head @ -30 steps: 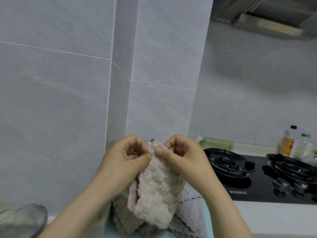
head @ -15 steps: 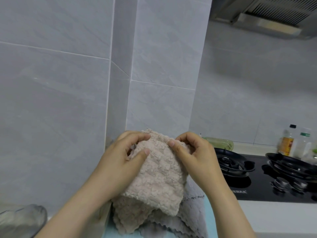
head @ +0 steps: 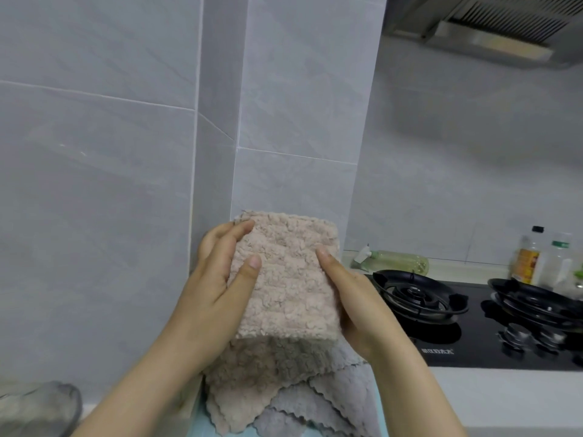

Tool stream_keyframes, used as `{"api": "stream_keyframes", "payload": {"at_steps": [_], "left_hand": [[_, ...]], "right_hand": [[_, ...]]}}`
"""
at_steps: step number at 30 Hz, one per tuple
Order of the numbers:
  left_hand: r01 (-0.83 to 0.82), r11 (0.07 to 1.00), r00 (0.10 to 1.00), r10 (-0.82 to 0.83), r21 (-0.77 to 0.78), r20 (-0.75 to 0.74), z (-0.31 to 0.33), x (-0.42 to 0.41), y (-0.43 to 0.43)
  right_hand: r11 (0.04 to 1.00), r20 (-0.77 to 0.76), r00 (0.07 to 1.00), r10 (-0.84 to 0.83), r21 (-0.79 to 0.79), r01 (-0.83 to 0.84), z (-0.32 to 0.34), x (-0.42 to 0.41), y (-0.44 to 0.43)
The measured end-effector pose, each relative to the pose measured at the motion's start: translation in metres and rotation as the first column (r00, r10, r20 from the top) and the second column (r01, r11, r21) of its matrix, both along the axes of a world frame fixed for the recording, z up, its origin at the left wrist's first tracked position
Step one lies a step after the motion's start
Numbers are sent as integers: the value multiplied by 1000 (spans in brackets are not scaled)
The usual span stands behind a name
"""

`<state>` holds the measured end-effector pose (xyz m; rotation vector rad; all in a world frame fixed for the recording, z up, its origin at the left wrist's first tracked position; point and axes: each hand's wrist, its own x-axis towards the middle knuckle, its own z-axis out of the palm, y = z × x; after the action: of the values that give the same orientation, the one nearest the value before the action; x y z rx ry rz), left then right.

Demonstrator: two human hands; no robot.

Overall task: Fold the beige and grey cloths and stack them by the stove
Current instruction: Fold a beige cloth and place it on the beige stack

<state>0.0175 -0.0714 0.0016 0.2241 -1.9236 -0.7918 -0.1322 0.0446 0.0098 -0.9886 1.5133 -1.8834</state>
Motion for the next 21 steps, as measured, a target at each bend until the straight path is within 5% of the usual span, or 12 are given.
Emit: {"api": "stream_keyframes", "payload": {"at_steps": [5,8,15,21], "left_hand": [[7,999,997,-9,31,72,-10,-10,-1],[19,998,998,-22,55,56,-15,-12,1],[78,991,991,-89,111,97,-4,-41,18],[182,963,971,-208,200,118,75,-87,67]], "right_hand": [[896,-395,804,-444,-187,403,-8,9,-7],[875,-494,725,-480,-206,439,-5,8,-3],[845,-493,708,-505,-113,523,1,-17,27],[790,-411,709,-572,-46,611,80,-47,91]]}}
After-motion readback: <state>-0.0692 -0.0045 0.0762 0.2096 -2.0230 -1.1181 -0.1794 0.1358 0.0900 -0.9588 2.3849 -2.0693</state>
